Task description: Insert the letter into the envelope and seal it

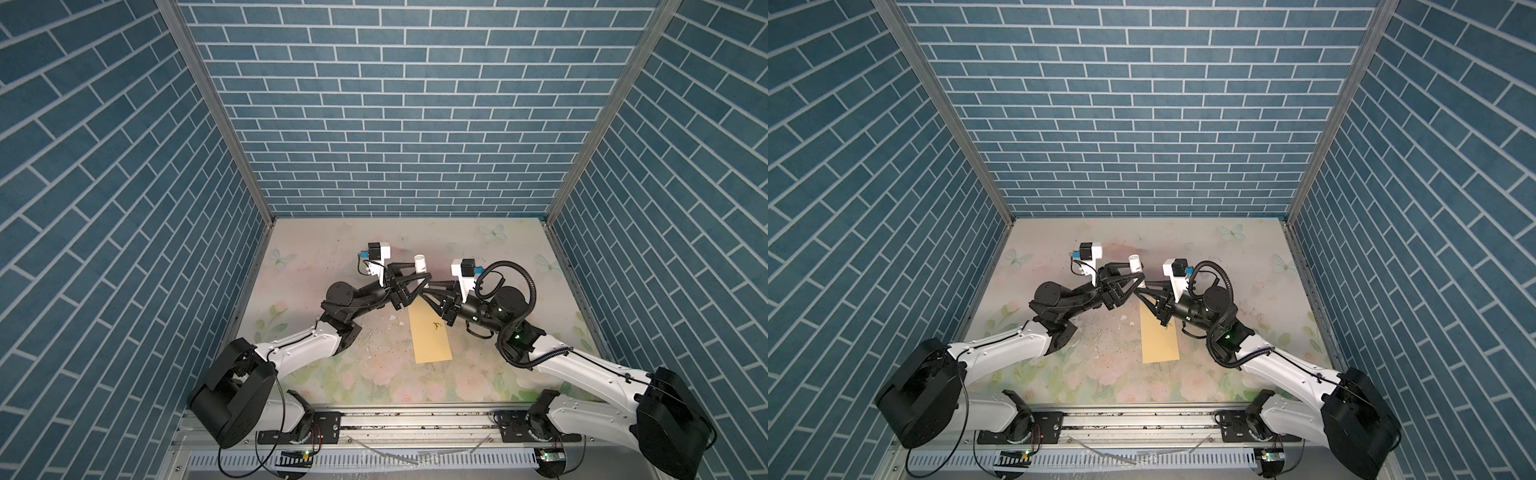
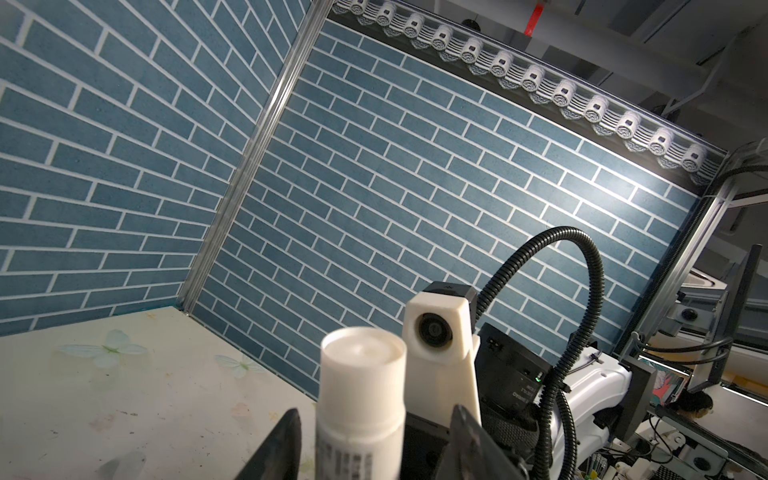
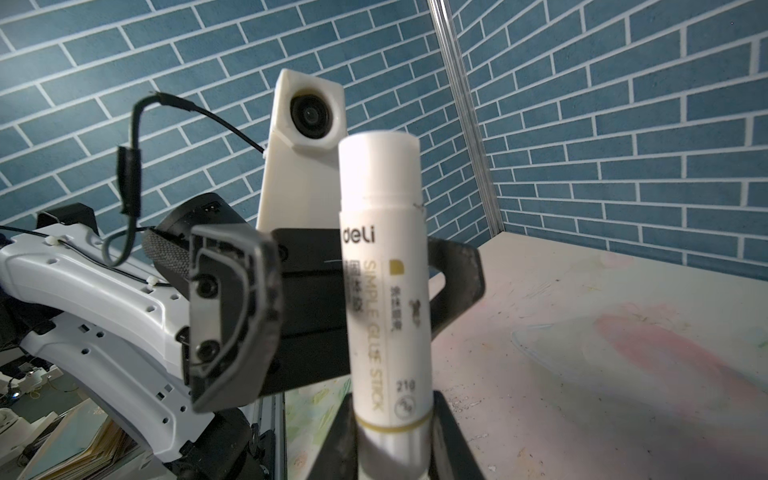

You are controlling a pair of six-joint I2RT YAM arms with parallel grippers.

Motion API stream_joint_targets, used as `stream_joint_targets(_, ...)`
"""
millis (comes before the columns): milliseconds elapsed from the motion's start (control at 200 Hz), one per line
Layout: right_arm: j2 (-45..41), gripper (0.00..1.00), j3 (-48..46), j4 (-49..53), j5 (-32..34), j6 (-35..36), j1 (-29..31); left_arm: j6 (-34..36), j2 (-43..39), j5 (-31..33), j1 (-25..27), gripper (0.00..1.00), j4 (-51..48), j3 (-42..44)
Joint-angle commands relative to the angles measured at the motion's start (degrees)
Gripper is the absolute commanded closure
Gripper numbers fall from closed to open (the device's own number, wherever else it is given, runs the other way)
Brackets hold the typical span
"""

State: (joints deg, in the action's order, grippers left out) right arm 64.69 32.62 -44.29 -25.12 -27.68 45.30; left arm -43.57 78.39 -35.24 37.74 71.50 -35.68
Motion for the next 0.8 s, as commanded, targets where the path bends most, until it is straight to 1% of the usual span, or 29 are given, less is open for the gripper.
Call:
stream_joint_targets(0,0.1,1.0,1.6,-4.3,-1.2,-2.2,-0.3,0.0,0.8,-0.7,-0.3,0.47,2.2,0.7)
stream_joint_targets(100,0.5,1.0,2.0,-4.3,-1.7,-2.3,-0.3,-0.7,1.4,-0.6,-0.3,0.53,2.9,0.7)
stream_joint_targets(215,0.8,1.0,2.1,-4.2,-1.9,-2.5,-0.3,-0.7,1.8,-0.4,-0.3,0.67,2.9,0.8)
stream_joint_targets(300,0.8,1.0,2.3,-3.3,-1.8,-2.2,-0.3,-0.1,1.8,-0.2,-0.3,0.82,2.3,0.9)
stream_joint_targets(375,0.2,1.0,3.0,0.2,-1.6,-0.7,-0.3,1.6,1.2,0.1,-0.3,0.96,0.3,0.9)
stream_joint_targets(400,-0.2,0.94,3.2,1.8,-1.3,0.0,-0.3,2.5,0.8,0.2,-0.3,1.0,-0.7,1.0)
stream_joint_targets(495,-2.6,0.67,4.0,9.8,1.1,3.8,-0.4,8.4,-1.7,1.8,-0.3,1.0,-6.7,1.6)
stream_joint_targets(560,-4.9,0.52,4.5,16.5,3.7,6.7,-0.7,14.8,-4.2,4.0,-0.2,1.0,-11.9,2.5)
stream_joint_targets(645,-8.5,0.38,5.1,25.1,7.7,9.9,-1.3,23.6,-7.4,6.5,-0.1,1.0,-15.9,4.4)
stream_joint_targets(720,-11.4,0.25,5.7,32.1,12.0,12.3,-2.1,30.4,-9.4,8.0,0.0,1.0,-16.4,6.6)
stream_joint_targets(795,-13.7,0.17,6.5,38.7,16.3,14.0,-3.6,36.1,-10.5,8.5,0.1,1.0,-15.5,8.5)
